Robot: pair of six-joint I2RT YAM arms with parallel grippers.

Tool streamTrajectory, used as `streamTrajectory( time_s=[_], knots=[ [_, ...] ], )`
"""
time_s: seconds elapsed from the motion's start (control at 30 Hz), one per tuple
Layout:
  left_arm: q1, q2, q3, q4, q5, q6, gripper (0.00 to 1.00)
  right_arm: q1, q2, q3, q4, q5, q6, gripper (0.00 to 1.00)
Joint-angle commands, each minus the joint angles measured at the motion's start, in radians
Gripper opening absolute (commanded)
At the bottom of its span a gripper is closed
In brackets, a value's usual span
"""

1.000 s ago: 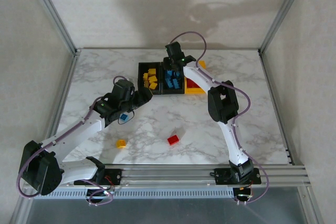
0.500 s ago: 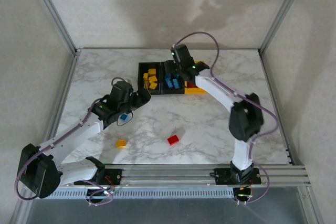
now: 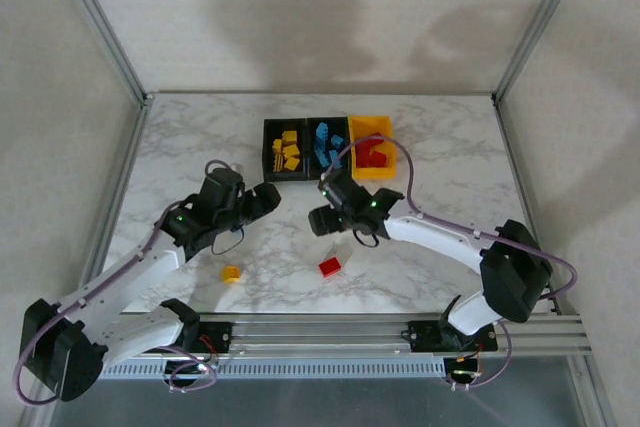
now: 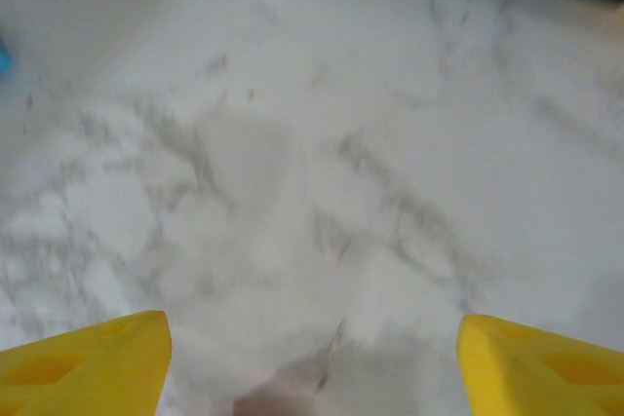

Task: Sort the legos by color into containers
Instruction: Pick up the lego from the bottom-center of the table.

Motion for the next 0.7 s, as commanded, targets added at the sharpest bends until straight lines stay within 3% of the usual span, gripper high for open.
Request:
streamTrajectory(
  time_s=[0.0,0.5,0.67],
  knots=[
    [-0.009,-0.052,-0.042,-0.065,0.045,0.004,0.78,0.051,-0.038,-0.04,-0.032,0.014,0.098,0.79],
    [-0.009,-0.115,-0.087,-0.108,0.048,-0.004,0.77,0.186,0.104,-0.1,-0.061,0.0,0.203,0.83],
    [-0.009,-0.118,-0.086,-0.115,0.041,-0.002,0.77,0.196,0.139,-0.117,-0.041,-0.021,0.205,0.74]
  ],
)
